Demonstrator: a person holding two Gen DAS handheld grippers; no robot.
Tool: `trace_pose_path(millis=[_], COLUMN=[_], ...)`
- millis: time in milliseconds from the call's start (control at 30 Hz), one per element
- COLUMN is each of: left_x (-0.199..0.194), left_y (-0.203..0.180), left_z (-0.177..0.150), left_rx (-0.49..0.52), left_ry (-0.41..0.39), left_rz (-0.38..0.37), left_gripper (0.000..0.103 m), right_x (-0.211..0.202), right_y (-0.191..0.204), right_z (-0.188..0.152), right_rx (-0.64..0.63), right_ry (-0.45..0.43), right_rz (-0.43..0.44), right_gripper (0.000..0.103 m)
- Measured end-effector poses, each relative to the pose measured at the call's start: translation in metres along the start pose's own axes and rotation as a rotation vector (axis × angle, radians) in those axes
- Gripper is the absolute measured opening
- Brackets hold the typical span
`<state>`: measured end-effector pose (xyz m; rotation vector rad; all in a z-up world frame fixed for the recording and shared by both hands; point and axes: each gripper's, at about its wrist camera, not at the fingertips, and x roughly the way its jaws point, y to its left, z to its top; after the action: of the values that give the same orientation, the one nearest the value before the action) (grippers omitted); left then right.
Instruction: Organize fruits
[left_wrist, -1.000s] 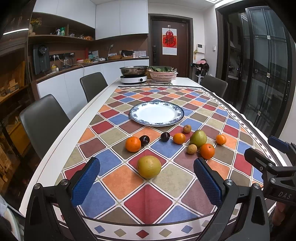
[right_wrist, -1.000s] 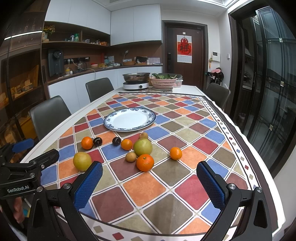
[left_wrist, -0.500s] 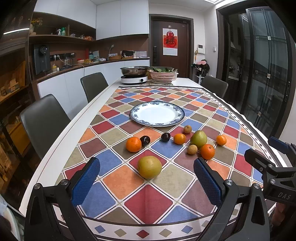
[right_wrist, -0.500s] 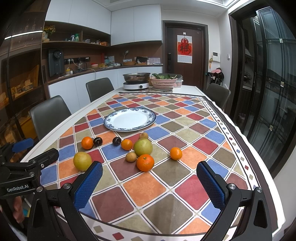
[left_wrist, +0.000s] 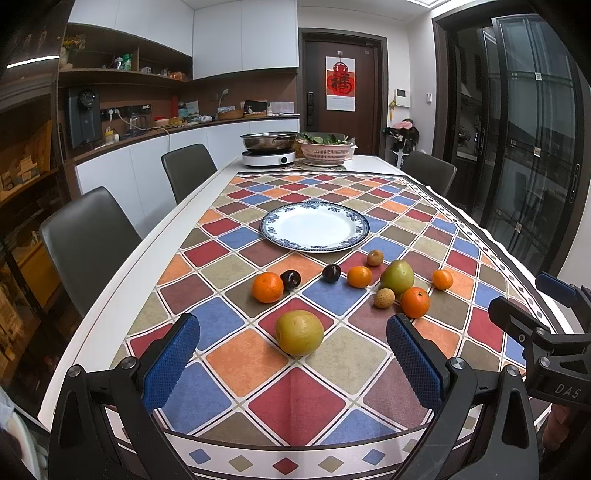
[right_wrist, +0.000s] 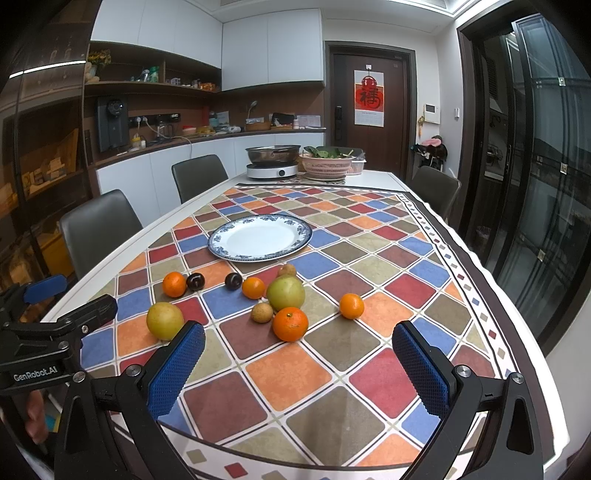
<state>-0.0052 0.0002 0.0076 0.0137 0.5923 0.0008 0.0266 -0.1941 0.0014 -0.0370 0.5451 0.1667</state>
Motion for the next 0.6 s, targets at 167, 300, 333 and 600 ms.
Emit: trace_pose_path(millis=[167,300,333,600], left_x=[0.000,-0.001,-0.001,0.010], left_y=[0.000,0.001,0.002,0.005], left_z=[0.000,0.001,0.002,-0.001], left_rx=[-0.001,-0.003,-0.004,-0.013], left_ry=[0.000,0.006,0.007,0.033], left_rz=[0.000,0.000,0.001,0.002], left_gripper=[0.103,0.103,0.103,0.103], right_x=[0.000,0.001,0.001,0.009], right_y=[0.001,0.002,0.002,0.003], right_z=[0.000,0.000,0.000,0.001], right_rx=[-0.001,-0.002,-0.003,-0.016], right_ry=[-0.001,0.002,0.004,0.027], right_rz=[-0.001,0.001,0.002,0.018], right_gripper=[0.102,0.102,0.102,0.102])
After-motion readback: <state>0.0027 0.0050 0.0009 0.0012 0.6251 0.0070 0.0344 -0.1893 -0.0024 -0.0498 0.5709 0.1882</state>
